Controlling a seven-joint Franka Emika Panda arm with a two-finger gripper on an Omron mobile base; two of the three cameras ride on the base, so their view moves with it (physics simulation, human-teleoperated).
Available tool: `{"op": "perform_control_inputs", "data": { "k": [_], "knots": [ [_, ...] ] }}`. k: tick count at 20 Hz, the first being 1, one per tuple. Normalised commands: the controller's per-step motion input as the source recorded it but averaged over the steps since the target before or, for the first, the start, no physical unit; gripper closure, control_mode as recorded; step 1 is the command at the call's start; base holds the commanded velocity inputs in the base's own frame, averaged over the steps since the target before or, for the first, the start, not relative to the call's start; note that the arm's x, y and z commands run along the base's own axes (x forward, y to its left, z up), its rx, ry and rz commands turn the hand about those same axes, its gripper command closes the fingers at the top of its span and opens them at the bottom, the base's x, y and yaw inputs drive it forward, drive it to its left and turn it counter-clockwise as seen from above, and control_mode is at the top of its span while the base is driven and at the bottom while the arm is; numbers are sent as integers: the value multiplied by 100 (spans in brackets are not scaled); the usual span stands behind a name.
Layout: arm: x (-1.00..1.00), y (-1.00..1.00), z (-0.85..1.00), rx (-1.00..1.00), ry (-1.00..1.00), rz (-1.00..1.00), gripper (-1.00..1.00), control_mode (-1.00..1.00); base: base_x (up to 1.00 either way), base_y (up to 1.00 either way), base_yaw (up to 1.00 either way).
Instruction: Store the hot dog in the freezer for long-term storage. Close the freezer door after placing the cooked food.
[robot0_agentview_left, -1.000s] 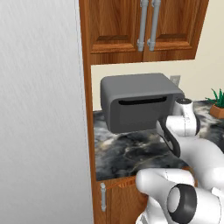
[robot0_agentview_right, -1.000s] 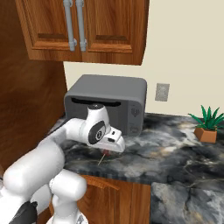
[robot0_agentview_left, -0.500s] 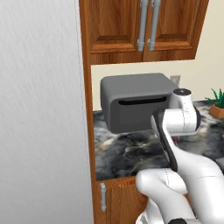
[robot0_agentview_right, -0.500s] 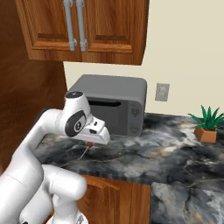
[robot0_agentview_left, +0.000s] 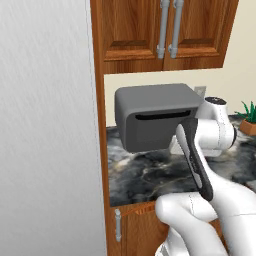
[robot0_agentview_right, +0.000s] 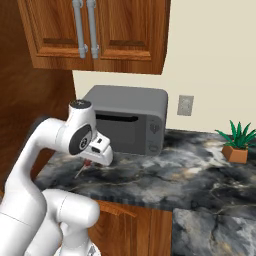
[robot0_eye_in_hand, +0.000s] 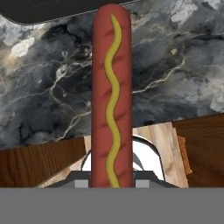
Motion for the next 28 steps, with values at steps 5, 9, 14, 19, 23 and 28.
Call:
{"op": "perform_control_inputs", "data": {
  "k": [5,9,14,19,23,28],
  "knots": [
    [-10,-7,5,6,6,0,100,-100,0,0,0],
    [-21,7,7,-8,0,0,100,-100,0,0,0],
    [-35,26,0,-9,0,0,100,-100,0,0,0],
    [-48,30,2,-7,0,0,100,-100,0,0,0],
    [-49,31,23,-10,0,0,100,-100,0,0,0],
    [-22,11,7,-11,0,1,100,-100,0,0,0]
  ]
}}
